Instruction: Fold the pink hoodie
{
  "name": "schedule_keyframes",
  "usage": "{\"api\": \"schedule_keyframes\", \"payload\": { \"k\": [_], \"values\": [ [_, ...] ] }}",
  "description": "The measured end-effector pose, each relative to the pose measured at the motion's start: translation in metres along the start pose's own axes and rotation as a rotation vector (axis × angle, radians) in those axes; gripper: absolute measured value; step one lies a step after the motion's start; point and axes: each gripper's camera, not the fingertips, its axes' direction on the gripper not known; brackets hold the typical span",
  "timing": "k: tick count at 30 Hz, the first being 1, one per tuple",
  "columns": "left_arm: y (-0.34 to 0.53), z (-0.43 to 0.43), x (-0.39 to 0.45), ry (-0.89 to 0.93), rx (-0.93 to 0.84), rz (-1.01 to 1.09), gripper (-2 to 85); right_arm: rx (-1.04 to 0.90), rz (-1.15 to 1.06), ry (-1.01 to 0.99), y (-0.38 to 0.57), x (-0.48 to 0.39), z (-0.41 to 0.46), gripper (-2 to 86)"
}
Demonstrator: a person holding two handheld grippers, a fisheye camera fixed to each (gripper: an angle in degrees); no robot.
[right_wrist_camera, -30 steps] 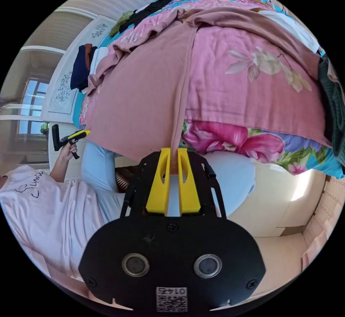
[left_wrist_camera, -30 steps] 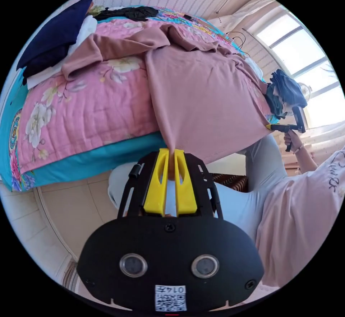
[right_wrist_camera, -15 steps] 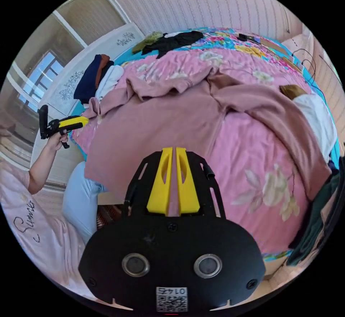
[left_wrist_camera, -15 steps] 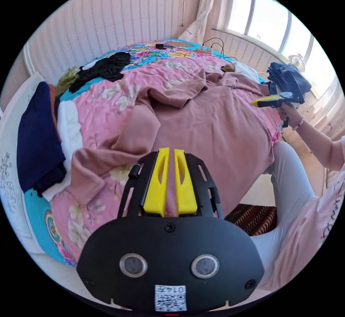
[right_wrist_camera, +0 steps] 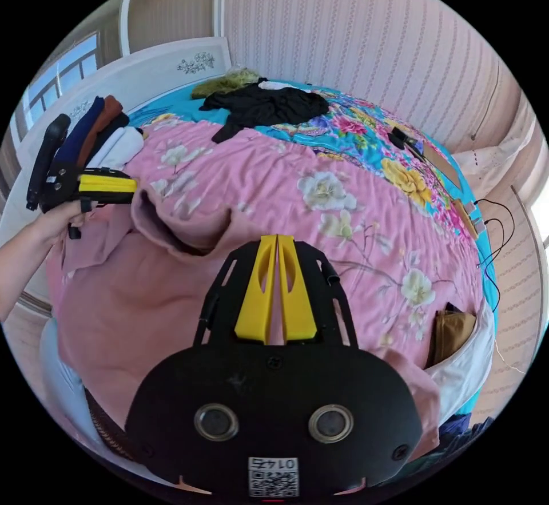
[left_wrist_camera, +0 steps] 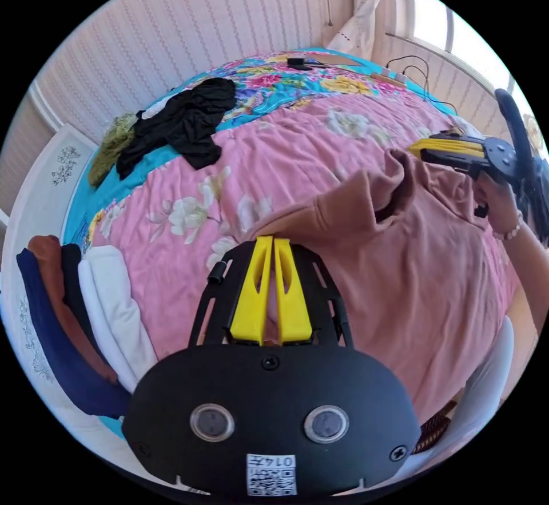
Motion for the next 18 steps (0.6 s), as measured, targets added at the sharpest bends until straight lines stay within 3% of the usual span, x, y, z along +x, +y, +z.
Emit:
{"api": "schedule_keyframes", "payload": {
  "k": [3, 5, 8, 12, 14, 18],
  "values": [
    [-0.016, 0.043, 0.009, -0.038, -0.116, 0.016, -1.0, -0.077, 0.076, 0.079, -0.01, 0.01, 0.032, -0.2],
    [-0.019, 0.065, 0.021, -0.073, -0.169, 0.078, -1.0, -0.259, 0.082, 0.049, 0.002, 0.004, 0.078, -0.4],
    [-0.026, 0.063, 0.027, -0.038, -0.146, 0.042, -1.0, -0.142, 0.064, 0.165, 0.026, -0.01, 0.075, -0.8],
    [-0.016, 0.007, 0.035, -0.021, 0.067, 0.027, -1.0, -0.096, 0.112, 0.14, 0.064, -0.012, 0.044, -0.8],
    [-0.006, -0.021, 0.047, -0.006, 0.153, 0.057, -0.9, 0.016, 0.183, 0.049, 0.124, -0.007, 0.002, -0.7],
    [0.009, -0.059, 0.102, 0.132, 0.268, 0.14, -0.7, 0.073, 0.401, 0.066, 0.248, 0.018, -0.051, 0.0]
  ]
}}
